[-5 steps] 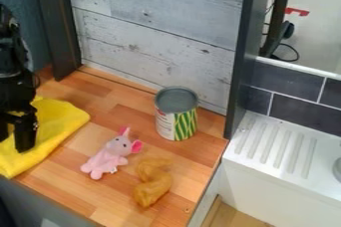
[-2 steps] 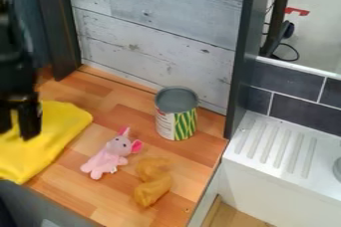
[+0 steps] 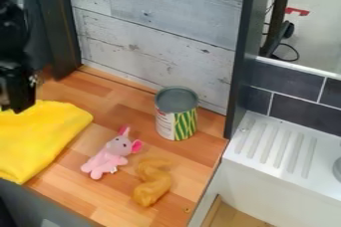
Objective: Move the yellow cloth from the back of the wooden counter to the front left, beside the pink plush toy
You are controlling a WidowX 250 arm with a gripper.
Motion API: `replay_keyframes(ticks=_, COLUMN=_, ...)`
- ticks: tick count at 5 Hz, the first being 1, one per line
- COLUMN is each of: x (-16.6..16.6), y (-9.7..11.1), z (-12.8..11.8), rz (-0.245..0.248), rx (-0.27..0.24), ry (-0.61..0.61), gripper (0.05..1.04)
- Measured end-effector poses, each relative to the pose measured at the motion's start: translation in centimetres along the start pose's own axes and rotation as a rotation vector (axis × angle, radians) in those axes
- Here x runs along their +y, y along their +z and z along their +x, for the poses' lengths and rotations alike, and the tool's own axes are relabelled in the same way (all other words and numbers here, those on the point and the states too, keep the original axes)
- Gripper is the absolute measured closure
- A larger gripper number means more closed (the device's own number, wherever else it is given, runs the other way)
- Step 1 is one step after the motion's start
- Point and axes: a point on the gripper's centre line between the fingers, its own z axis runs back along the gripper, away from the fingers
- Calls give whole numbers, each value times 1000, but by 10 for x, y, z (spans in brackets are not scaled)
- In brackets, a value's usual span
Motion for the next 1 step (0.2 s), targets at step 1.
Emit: replay_keyframes(ticks=1, x=-24, y=11, z=-3, rz=-14, rx=-44, ry=-57, gripper=81)
